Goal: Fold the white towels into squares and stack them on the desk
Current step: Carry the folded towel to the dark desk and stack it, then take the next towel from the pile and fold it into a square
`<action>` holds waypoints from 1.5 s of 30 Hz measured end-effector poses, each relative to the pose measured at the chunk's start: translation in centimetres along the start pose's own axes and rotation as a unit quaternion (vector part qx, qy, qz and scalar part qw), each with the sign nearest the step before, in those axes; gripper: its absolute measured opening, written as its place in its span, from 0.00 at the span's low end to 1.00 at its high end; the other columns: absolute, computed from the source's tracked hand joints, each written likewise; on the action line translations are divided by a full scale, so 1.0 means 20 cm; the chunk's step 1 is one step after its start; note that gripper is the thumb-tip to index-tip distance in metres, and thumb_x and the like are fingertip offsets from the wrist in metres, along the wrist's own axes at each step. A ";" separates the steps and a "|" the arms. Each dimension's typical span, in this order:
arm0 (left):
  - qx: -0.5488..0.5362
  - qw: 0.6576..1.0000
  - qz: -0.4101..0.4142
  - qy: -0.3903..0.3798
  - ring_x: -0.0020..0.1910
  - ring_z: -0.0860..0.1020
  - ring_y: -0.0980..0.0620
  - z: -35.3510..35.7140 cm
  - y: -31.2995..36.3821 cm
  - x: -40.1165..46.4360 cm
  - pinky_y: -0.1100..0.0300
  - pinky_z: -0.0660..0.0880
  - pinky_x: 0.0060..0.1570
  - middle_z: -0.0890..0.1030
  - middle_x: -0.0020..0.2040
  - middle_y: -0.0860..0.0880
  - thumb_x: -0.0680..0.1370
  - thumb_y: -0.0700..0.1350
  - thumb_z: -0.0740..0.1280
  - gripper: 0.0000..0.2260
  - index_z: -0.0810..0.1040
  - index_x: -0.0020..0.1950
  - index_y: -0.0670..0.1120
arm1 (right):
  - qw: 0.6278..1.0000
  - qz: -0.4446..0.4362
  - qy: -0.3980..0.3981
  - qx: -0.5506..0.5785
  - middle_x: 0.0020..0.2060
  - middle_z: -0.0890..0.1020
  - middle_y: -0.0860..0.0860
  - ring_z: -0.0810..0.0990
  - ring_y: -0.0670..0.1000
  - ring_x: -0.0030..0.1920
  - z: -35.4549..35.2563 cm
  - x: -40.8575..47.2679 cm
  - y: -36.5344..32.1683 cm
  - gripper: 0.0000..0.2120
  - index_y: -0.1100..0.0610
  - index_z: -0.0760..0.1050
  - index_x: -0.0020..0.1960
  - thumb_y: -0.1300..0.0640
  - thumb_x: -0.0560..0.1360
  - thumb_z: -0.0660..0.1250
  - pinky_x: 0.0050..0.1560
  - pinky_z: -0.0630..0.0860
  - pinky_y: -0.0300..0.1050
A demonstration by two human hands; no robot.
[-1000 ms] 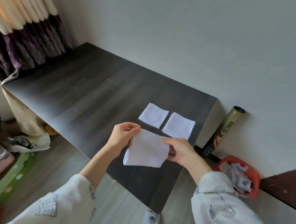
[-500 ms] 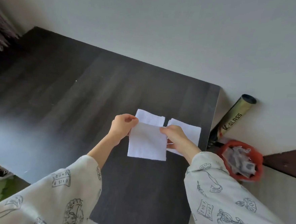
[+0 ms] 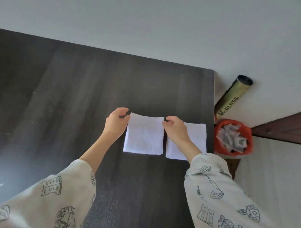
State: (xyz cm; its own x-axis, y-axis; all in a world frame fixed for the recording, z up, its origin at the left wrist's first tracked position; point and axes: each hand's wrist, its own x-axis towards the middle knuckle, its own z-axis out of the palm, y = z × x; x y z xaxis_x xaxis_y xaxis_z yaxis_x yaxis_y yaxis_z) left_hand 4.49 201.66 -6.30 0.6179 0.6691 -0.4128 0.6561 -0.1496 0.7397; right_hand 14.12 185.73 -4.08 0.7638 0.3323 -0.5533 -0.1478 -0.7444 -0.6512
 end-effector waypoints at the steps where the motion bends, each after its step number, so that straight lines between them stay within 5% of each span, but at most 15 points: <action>1: -0.002 1.000 0.002 0.003 0.55 0.76 0.51 -0.01 0.02 -0.03 0.61 0.69 0.57 0.77 0.61 0.48 0.78 0.42 0.62 0.15 0.73 0.65 0.46 | 1.000 -0.001 -0.010 0.003 0.55 0.77 0.53 0.74 0.54 0.58 -0.02 -0.03 -0.01 0.16 0.59 0.70 0.65 0.57 0.79 0.58 0.59 0.70 0.45; 4: -0.010 1.000 0.029 0.002 0.52 0.74 0.54 -0.01 0.08 -0.18 0.63 0.69 0.53 0.77 0.60 0.49 0.79 0.42 0.59 0.14 0.73 0.64 0.46 | 0.999 -0.001 -0.021 0.045 0.60 0.76 0.53 0.76 0.52 0.58 -0.07 -0.12 0.00 0.17 0.57 0.69 0.66 0.56 0.78 0.59 0.63 0.72 0.49; 9: 0.011 0.990 0.119 -0.068 0.52 0.77 0.50 0.13 0.25 -0.53 0.64 0.68 0.49 0.79 0.58 0.48 0.80 0.42 0.60 0.11 0.75 0.60 0.45 | 0.989 0.009 -0.013 0.146 0.59 0.76 0.52 0.79 0.50 0.52 -0.28 -0.43 0.14 0.14 0.55 0.70 0.64 0.53 0.79 0.59 0.54 0.76 0.42; 16: 0.035 0.940 0.274 -0.201 0.51 0.78 0.51 0.65 0.58 -1.22 0.67 0.70 0.46 0.79 0.52 0.52 0.80 0.44 0.60 0.08 0.75 0.57 0.49 | 0.962 -0.009 0.110 0.249 0.48 0.80 0.51 0.81 0.49 0.45 -0.89 -1.13 0.80 0.13 0.58 0.71 0.63 0.56 0.79 0.59 0.49 0.76 0.42; 20: 0.078 0.875 0.363 -0.312 0.49 0.79 0.52 1.10 0.75 -1.76 0.60 0.74 0.49 0.80 0.51 0.50 0.79 0.45 0.61 0.09 0.76 0.58 0.47 | 0.931 0.015 0.232 0.283 0.47 0.79 0.54 0.78 0.47 0.38 -1.23 -1.66 1.33 0.13 0.62 0.72 0.60 0.57 0.80 0.59 0.36 0.73 0.33; 25: 0.104 0.792 0.438 -0.412 0.43 0.78 0.52 1.74 0.88 -2.48 0.61 0.74 0.47 0.79 0.46 0.48 0.79 0.40 0.62 0.09 0.76 0.57 0.42 | 0.881 0.079 0.356 0.301 0.45 0.81 0.55 0.80 0.53 0.42 -1.54 -2.33 2.03 0.11 0.60 0.74 0.57 0.56 0.79 0.60 0.43 0.74 0.45; 29: 0.121 0.706 0.471 -0.514 0.37 0.78 0.60 2.21 0.91 -3.07 0.71 0.72 0.38 0.79 0.44 0.50 0.79 0.39 0.61 0.07 0.74 0.52 0.50 | 0.820 0.131 0.438 0.344 0.44 0.80 0.55 0.79 0.54 0.42 -1.69 -2.83 2.53 0.11 0.62 0.73 0.58 0.58 0.79 0.60 0.43 0.73 0.45; 35: 0.176 0.594 0.487 -0.615 0.41 0.80 0.54 2.80 0.88 -3.82 0.63 0.74 0.42 0.81 0.45 0.50 0.79 0.41 0.62 0.06 0.75 0.51 0.52 | 0.719 0.209 0.540 0.384 0.45 0.81 0.55 0.79 0.53 0.44 -1.80 -3.43 3.15 0.11 0.59 0.73 0.58 0.57 0.79 0.59 0.46 0.74 0.46; 40: 0.196 0.531 0.486 -0.665 0.43 0.81 0.54 3.30 0.88 -4.34 0.63 0.75 0.44 0.80 0.46 0.50 0.79 0.42 0.61 0.06 0.75 0.52 0.51 | 0.673 0.242 0.583 0.386 0.47 0.81 0.55 0.80 0.53 0.45 -2.00 -3.76 3.66 0.11 0.59 0.72 0.60 0.57 0.79 0.59 0.47 0.76 0.48; 45: 0.205 0.506 0.490 -0.680 0.43 0.80 0.52 3.86 1.02 -4.82 0.59 0.75 0.46 0.81 0.48 0.48 0.79 0.41 0.60 0.06 0.75 0.51 0.50 | 0.640 0.254 0.618 0.380 0.46 0.82 0.53 0.81 0.52 0.46 -2.37 -4.02 4.17 0.12 0.58 0.73 0.60 0.56 0.79 0.60 0.50 0.77 0.49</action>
State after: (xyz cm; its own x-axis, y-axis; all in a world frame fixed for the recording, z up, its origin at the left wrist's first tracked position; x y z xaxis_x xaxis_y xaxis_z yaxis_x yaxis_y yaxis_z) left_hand -8.34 77.90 7.62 0.2778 -0.9497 -0.1448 -0.3907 -0.2494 0.8861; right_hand -29.80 69.56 10.75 0.3401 -0.9019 -0.2662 -0.4788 0.0776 -0.8745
